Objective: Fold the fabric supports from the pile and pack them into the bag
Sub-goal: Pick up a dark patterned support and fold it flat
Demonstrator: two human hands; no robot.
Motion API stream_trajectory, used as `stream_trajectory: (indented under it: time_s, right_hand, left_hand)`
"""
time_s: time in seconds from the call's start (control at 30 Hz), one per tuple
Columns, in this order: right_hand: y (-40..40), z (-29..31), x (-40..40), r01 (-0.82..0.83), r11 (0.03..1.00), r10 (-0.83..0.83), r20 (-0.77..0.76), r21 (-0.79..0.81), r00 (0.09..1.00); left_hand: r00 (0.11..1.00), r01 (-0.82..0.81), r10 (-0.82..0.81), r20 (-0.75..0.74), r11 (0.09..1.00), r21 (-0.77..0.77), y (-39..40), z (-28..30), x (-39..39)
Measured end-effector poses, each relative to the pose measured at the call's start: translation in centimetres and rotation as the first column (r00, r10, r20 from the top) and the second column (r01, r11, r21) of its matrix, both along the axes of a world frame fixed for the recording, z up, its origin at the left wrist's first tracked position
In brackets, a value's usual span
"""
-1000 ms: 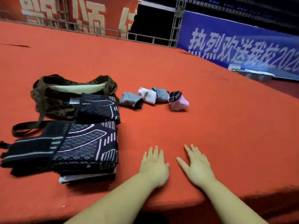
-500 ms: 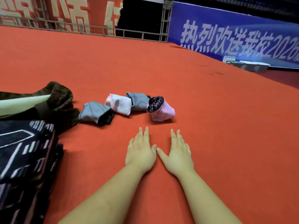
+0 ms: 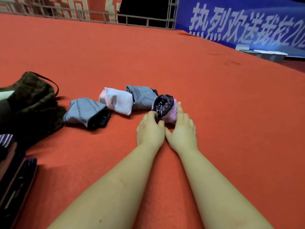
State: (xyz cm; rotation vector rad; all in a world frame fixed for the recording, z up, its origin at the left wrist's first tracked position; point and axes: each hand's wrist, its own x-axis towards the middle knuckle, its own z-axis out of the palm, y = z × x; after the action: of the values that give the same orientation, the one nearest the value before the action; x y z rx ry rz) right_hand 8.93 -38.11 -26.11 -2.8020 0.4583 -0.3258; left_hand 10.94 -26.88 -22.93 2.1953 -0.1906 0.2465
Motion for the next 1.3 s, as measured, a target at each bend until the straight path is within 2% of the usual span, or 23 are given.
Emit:
stream_trajectory:
  time_s: [0.1,0.23,0.37,0.5,0.73,0.87,1.07,1.1,1.17,1.23,1.27,1.3]
  right_hand:
    - [0.5,2.5,0.2,-0.010,0.994,0.013,-0.030,0.106,0.999]
    - [1.4,5.1,-3.1,-0.044,0.998,0.042,-0.036,-0.053,0.998]
    - [3.1,6.0,-6.7,-0.048,0.992,0.034,-0.121,-0.115,0.992]
    - [5.5,6.6,-12.1,-0.039,0.998,0.031,-0.154,-0.055,0.988]
    - [10.6,7.2,-23.8,-0.073,0.997,0.077,-0.155,0.031,0.985]
    - [13.8,7.1,-29.5,-0.025,0.995,0.038,-0.133,0.094,0.990]
    - [16.9,7.0,-33.3,-0.009,0.994,0.025,-0.147,0.108,0.989]
    - [17.0,7.1,-33.5,-0.016,0.991,0.037,-0.156,0.131,0.987]
    - [17.1,7.9,-34.1,0.003,0.935,0.045,-0.126,0.355,0.991]
    - [17.3,9.3,-34.5,0.029,0.790,0.017,-0.070,0.612,0.997]
    - [17.3,9.8,-34.6,0.037,0.743,0.000,-0.056,0.669,0.998]
    - [17.3,10.2,-34.6,0.044,0.735,-0.004,-0.061,0.677,0.998]
  left_hand:
    - [1.000,0.018,-0.018,-0.002,0.996,0.090,0.2,0.1,-0.4]
    - [0.997,0.076,-0.065,-0.046,0.955,0.287,1.5,0.2,-2.1]
    - [0.991,0.118,-0.089,-0.102,0.940,0.321,3.5,0.2,-5.4]
    - [0.973,0.168,-0.120,-0.198,0.954,0.247,6.0,0.6,-10.7]
    - [0.936,0.281,-0.245,-0.251,0.952,0.119,11.7,1.2,-22.1]
    - [0.967,0.191,-0.182,-0.176,0.981,0.040,15.5,1.7,-27.3]
    - [0.944,0.173,-0.208,-0.254,0.973,-0.153,18.0,2.2,-29.9]
    - [0.942,0.168,-0.209,-0.261,0.971,-0.170,18.2,2.5,-30.1]
    - [0.945,0.164,-0.214,-0.249,0.964,-0.209,18.6,2.7,-30.6]
    - [0.951,0.158,-0.208,-0.227,0.962,-0.221,18.6,3.0,-31.2]
    - [0.955,0.159,-0.209,-0.211,0.960,-0.230,18.5,3.2,-31.4]
    - [0.957,0.171,-0.219,-0.189,0.956,-0.240,18.4,3.3,-31.7]
